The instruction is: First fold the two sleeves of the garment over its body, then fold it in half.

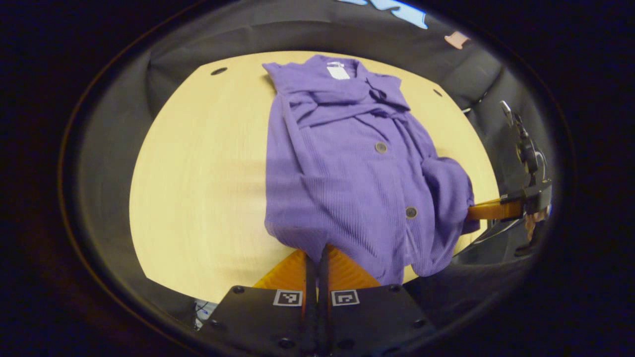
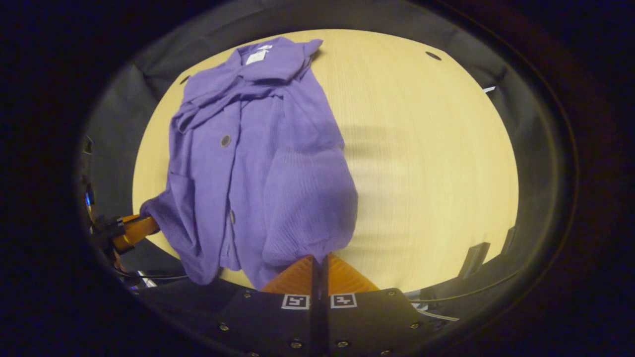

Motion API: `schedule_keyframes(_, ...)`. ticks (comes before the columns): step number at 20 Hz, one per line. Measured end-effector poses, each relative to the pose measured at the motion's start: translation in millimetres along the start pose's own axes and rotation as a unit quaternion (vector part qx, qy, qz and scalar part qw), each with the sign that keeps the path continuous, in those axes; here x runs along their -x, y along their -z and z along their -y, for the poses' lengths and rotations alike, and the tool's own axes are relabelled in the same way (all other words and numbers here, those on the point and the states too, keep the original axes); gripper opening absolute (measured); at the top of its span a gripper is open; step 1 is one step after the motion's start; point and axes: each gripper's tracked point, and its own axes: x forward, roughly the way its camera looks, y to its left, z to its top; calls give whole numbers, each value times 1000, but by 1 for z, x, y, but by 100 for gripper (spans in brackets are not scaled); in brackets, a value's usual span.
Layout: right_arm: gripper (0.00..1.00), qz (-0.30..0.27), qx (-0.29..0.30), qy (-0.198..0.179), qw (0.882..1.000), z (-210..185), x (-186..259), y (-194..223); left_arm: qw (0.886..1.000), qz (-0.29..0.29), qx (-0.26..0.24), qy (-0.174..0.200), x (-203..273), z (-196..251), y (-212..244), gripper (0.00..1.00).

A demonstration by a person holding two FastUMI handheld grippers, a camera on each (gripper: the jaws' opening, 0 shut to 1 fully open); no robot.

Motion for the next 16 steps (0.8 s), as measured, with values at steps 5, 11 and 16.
schedule_keyframes(5, 1, 47, -19, -45, 998, -20, 32, -44, 998, 58, 15, 11, 32, 9, -51, 7)
schedule_keyframes(11, 1, 110, -19, -77, 991, -40, 68, -118, 992, 122, 12, 14, 50, 14, -133, 6)
schedule_keyframes(16, 1, 153, -32, -101, 983, -51, 83, -185, 983, 176, 35, 24, 61, 10, -213, 7)
